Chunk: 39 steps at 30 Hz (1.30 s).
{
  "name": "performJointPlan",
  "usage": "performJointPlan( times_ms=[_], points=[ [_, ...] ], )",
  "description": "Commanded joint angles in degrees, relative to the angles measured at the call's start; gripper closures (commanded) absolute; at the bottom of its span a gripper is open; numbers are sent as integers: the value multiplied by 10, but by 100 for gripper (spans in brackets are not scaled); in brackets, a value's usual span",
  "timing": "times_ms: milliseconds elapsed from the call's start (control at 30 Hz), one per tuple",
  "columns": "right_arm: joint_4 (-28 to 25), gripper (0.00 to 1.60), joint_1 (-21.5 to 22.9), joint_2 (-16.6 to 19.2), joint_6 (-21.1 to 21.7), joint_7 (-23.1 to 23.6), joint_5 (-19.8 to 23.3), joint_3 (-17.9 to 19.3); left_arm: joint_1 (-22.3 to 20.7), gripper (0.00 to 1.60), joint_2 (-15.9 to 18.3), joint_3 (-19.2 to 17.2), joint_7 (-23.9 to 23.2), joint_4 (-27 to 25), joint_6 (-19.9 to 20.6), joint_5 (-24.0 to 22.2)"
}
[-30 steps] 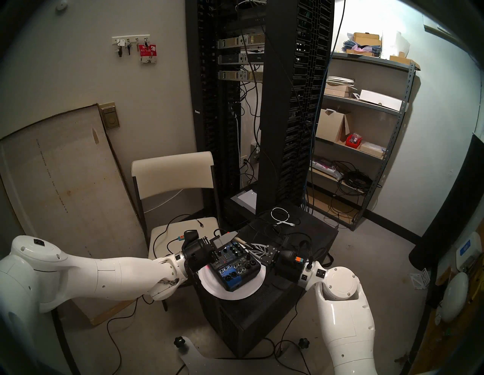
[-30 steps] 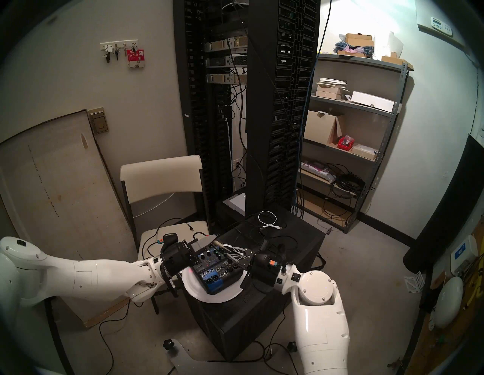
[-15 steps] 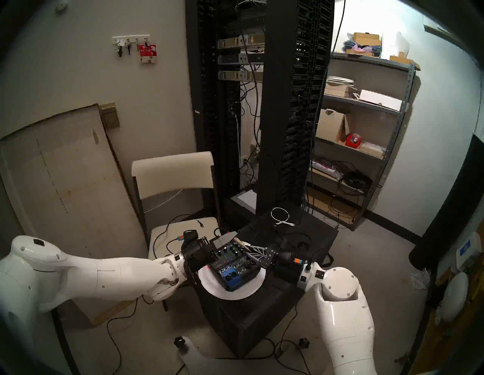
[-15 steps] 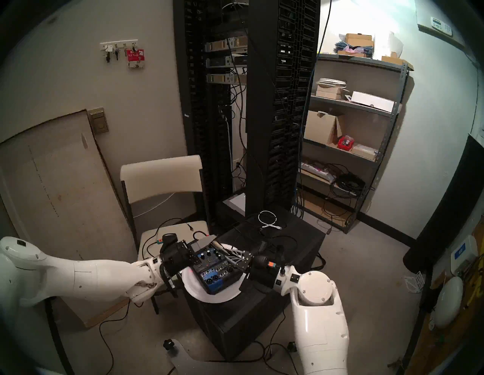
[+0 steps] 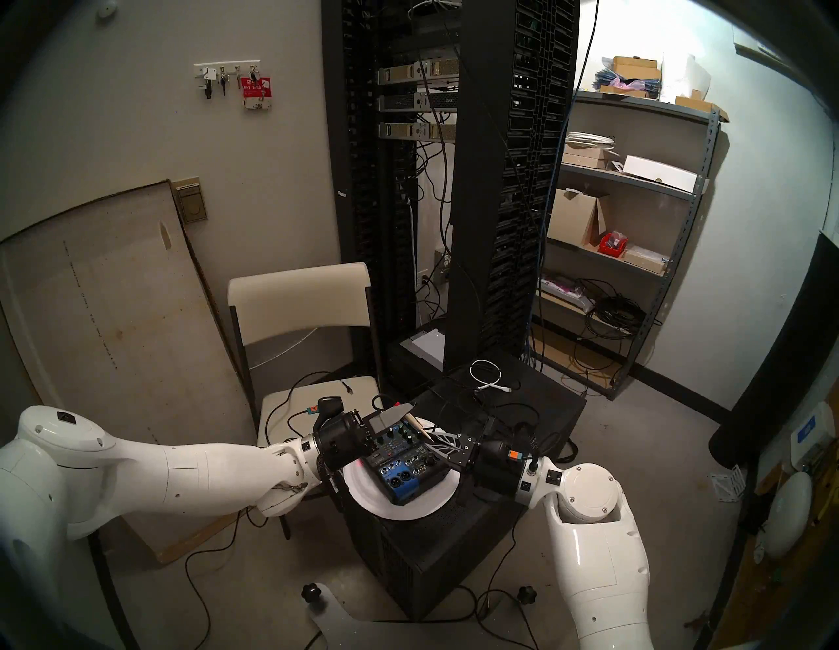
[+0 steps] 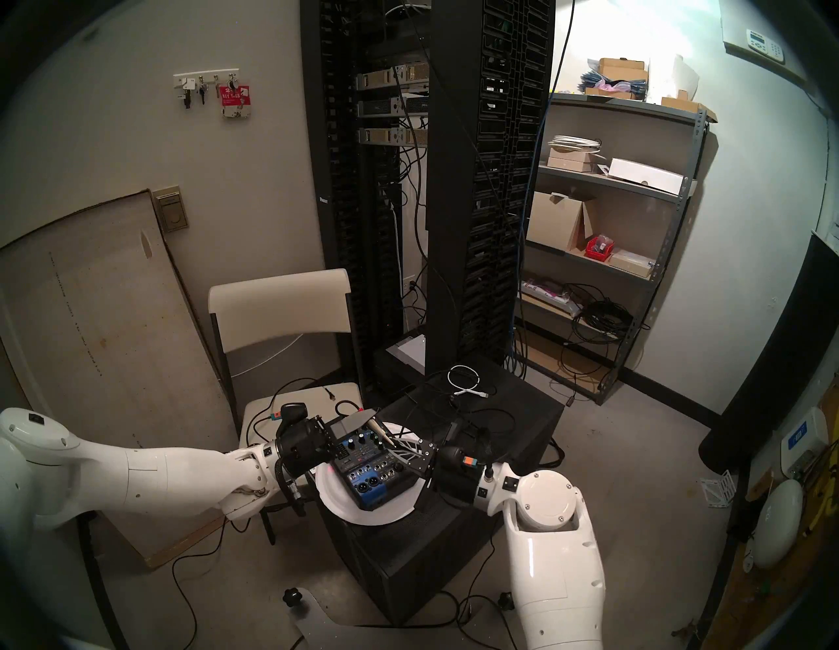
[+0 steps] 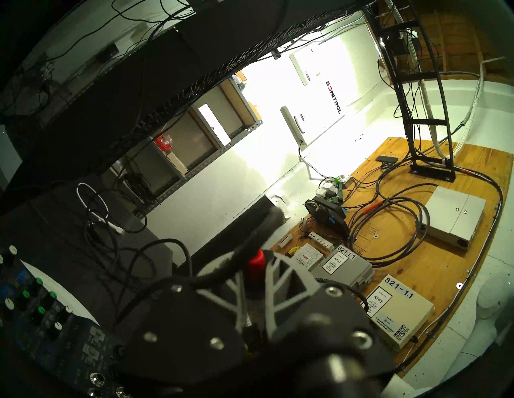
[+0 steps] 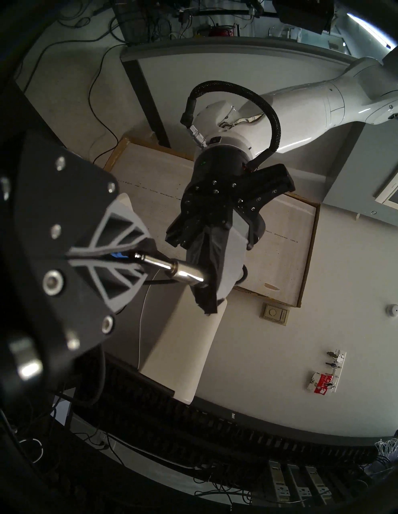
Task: Insert aux cable
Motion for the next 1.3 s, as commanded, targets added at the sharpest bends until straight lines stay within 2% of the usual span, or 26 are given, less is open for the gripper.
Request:
performJointPlan(
  times_ms=[0, 33, 67, 133, 533, 967, 1267],
  points=[
    [-7, 107, 1, 3, 2, 6, 0, -3, -15, 160, 7, -17, -7, 2, -4, -7],
    [-7, 107, 1, 3, 4, 7, 0, -2, -16, 160, 8, -17, -8, 3, -5, -6],
    [-6, 95, 1, 4, 5, 7, -2, -2, -18, 160, 9, -18, -9, 3, -5, -6],
    [-5, 86, 2, 4, 6, 8, -2, -1, -22, 160, 13, -20, -9, 3, -3, -5],
    [-2, 86, 1, 10, 8, 9, -7, 15, -41, 160, 10, -17, -23, 41, 8, 13],
    [2, 86, 5, 10, 9, 3, -11, 27, -72, 160, -20, -8, -8, 78, -10, 86],
    [5, 88, 7, 10, 10, 1, -13, 31, -97, 160, -27, 3, 17, 90, -34, 149]
  ],
)
